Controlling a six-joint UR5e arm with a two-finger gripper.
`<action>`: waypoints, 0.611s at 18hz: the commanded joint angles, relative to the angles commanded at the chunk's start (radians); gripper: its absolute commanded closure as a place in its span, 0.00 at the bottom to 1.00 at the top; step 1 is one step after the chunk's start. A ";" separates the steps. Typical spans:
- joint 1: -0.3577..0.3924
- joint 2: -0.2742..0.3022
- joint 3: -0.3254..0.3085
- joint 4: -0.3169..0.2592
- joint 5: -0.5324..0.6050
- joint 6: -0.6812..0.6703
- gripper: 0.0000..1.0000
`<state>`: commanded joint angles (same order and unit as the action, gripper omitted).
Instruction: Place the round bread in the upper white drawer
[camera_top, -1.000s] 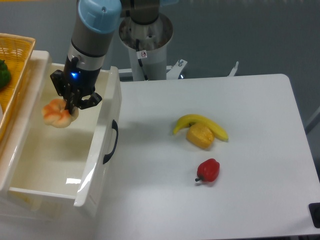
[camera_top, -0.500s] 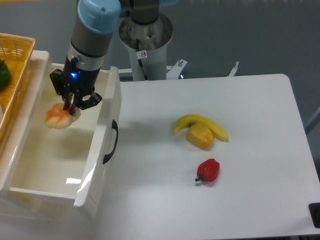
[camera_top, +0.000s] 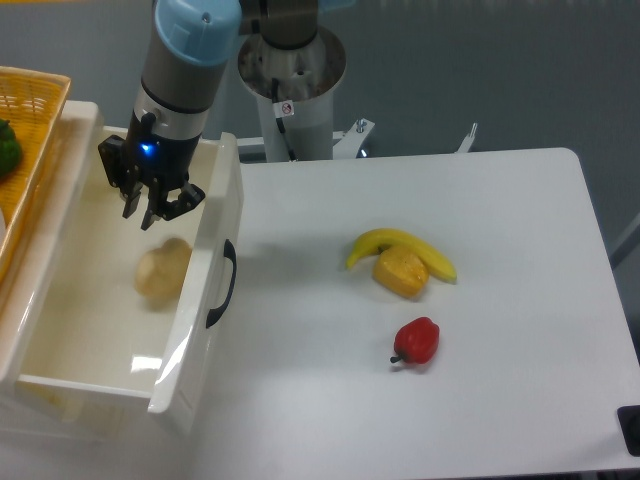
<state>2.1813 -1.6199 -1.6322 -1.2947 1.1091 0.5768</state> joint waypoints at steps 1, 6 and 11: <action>0.000 0.002 0.002 0.000 0.000 0.000 0.62; 0.008 0.000 0.002 0.000 0.002 0.000 0.62; 0.060 0.006 0.015 0.003 0.002 0.003 0.54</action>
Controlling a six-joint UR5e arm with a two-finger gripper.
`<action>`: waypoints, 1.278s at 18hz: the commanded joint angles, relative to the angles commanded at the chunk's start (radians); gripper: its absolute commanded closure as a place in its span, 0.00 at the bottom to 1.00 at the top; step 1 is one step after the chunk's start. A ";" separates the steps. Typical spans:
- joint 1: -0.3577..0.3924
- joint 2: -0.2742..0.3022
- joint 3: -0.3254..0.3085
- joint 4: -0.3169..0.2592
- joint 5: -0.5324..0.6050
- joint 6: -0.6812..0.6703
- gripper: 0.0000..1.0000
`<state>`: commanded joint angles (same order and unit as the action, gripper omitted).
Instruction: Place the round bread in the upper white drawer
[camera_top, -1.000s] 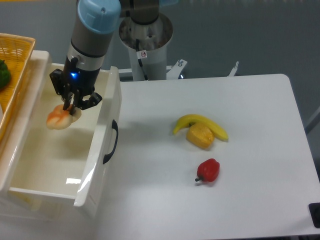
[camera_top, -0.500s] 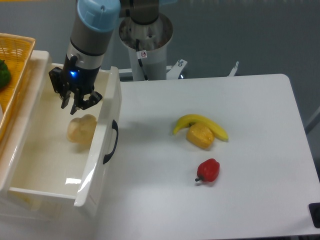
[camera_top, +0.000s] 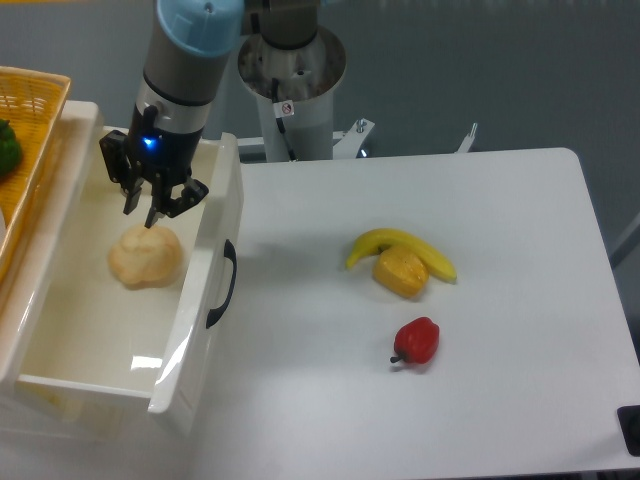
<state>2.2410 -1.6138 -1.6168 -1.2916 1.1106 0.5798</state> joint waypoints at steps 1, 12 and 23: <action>0.015 0.000 0.002 0.000 0.000 0.026 0.41; 0.149 0.017 0.002 0.000 0.086 0.092 0.00; 0.190 0.002 -0.009 -0.003 0.287 0.245 0.00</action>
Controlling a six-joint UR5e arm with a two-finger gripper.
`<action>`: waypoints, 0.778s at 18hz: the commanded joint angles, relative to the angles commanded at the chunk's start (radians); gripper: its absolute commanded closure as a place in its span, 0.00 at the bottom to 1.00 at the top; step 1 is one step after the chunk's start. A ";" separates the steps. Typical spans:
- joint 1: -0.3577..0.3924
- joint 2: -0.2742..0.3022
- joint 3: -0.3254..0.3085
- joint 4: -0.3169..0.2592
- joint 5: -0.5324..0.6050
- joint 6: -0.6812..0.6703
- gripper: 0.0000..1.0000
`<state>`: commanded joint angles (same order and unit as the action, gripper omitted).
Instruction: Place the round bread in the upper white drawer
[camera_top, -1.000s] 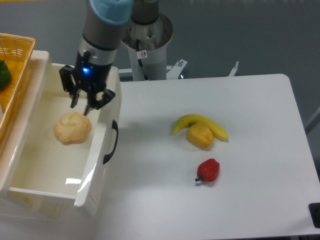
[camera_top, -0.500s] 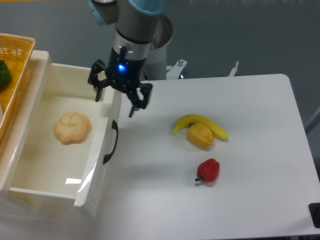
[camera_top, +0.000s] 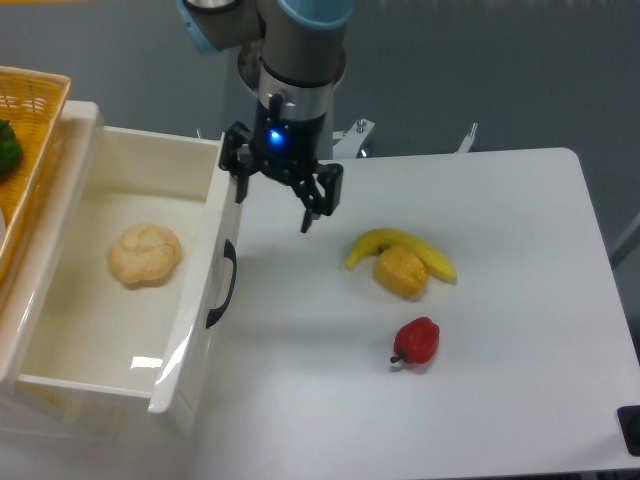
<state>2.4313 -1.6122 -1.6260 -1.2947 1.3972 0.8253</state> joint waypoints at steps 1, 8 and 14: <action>0.000 -0.011 0.000 0.000 0.014 0.011 0.00; 0.021 -0.058 -0.002 0.000 0.147 0.132 0.00; 0.021 -0.095 -0.003 0.008 0.157 0.141 0.00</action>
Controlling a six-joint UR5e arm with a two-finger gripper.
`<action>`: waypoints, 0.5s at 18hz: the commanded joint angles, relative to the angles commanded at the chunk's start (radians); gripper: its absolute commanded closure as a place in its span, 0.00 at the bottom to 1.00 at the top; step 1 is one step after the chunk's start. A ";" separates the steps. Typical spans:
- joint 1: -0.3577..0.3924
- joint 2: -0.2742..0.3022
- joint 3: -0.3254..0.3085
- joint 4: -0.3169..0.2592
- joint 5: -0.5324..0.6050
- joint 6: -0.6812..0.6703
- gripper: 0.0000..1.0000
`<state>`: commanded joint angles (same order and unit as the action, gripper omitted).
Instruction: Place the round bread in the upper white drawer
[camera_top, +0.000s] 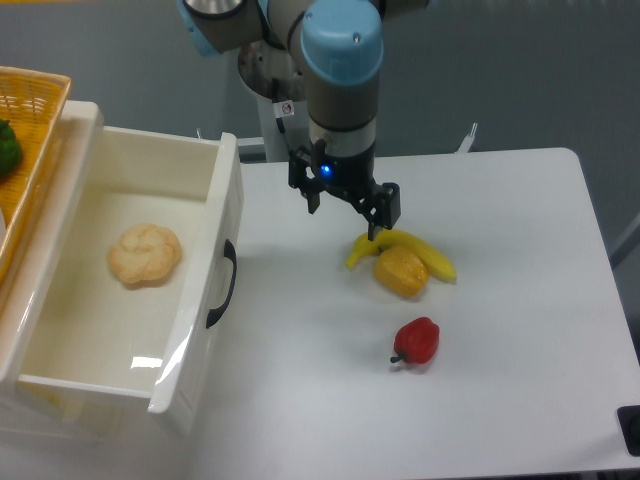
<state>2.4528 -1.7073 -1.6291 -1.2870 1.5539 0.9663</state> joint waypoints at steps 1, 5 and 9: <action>0.000 -0.006 0.000 0.002 -0.002 0.008 0.00; 0.000 -0.022 0.002 0.002 -0.005 0.017 0.00; 0.000 -0.035 0.003 0.003 -0.005 0.017 0.00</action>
<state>2.4528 -1.7426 -1.6260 -1.2839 1.5493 0.9833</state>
